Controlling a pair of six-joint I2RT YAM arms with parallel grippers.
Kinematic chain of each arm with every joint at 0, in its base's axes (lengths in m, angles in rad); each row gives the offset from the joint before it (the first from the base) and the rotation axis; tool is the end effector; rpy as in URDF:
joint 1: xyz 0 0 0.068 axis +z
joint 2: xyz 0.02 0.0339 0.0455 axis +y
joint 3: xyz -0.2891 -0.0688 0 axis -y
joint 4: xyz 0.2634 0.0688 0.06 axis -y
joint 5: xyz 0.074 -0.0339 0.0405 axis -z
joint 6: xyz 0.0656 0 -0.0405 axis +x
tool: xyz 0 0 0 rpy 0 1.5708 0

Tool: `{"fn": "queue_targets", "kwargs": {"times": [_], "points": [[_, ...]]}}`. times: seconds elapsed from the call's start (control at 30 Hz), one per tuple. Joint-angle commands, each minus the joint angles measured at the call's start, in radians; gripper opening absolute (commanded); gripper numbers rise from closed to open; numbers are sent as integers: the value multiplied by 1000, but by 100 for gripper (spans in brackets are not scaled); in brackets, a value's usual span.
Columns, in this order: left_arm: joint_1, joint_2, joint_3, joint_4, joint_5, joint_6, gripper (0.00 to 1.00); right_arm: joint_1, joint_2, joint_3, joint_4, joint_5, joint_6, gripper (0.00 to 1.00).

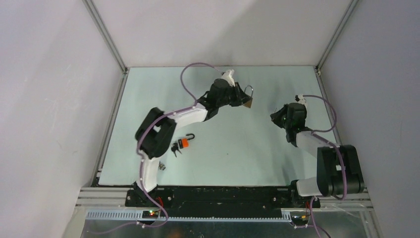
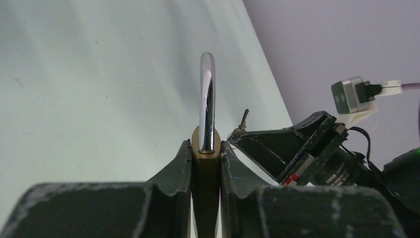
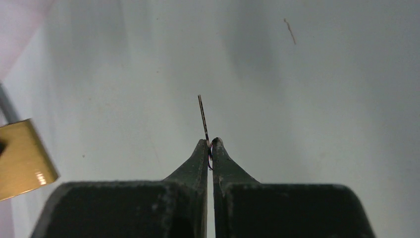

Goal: Lock with the key
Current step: Place the lock at the center of the board.

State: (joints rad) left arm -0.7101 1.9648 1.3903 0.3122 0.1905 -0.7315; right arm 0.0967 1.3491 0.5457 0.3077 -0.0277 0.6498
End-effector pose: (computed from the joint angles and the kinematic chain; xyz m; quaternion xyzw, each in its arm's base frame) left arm 0.3850 -0.3474 0.2518 0.0494 0.7905 -0.4565 0.4053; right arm 0.3037 0.0313 0.1812 0.2277 0.8282 0.1978 0.4724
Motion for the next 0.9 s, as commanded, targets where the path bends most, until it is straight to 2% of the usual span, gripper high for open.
{"fn": "queue_targets", "kwargs": {"times": [0.0, 0.13, 0.27, 0.53, 0.63, 0.7, 0.77, 0.8, 0.83, 0.87], "points": [[9, 108, 232, 110, 110, -116, 0, -15, 74, 117, -64, -52, -95, 0], [22, 331, 410, 109, 169, -192, 0, -28, 152, 193, -97, -102, -142, 0], [29, 441, 519, 110, 182, -247, 0, -29, 228, 276, -144, -116, -182, 0], [29, 514, 524, 108, 164, -289, 0, -12, 345, 365, -206, -88, -201, 0], [27, 527, 511, 106, 161, -326, 4, -6, 379, 418, -269, -58, -194, 0], [25, 524, 488, 103, 153, -340, 13, -4, 403, 452, -319, -42, -189, 0], [19, 515, 470, 98, 146, -346, 28, -4, 418, 470, -348, -40, -185, 1], [18, 512, 465, 96, 145, -351, 38, -4, 420, 471, -344, -51, -183, 6], [14, 511, 463, 94, 146, -354, 43, -3, 421, 472, -337, -58, -187, 7], [13, 512, 463, 86, 147, -366, 54, -3, 424, 473, -323, -69, -188, 11]]}}
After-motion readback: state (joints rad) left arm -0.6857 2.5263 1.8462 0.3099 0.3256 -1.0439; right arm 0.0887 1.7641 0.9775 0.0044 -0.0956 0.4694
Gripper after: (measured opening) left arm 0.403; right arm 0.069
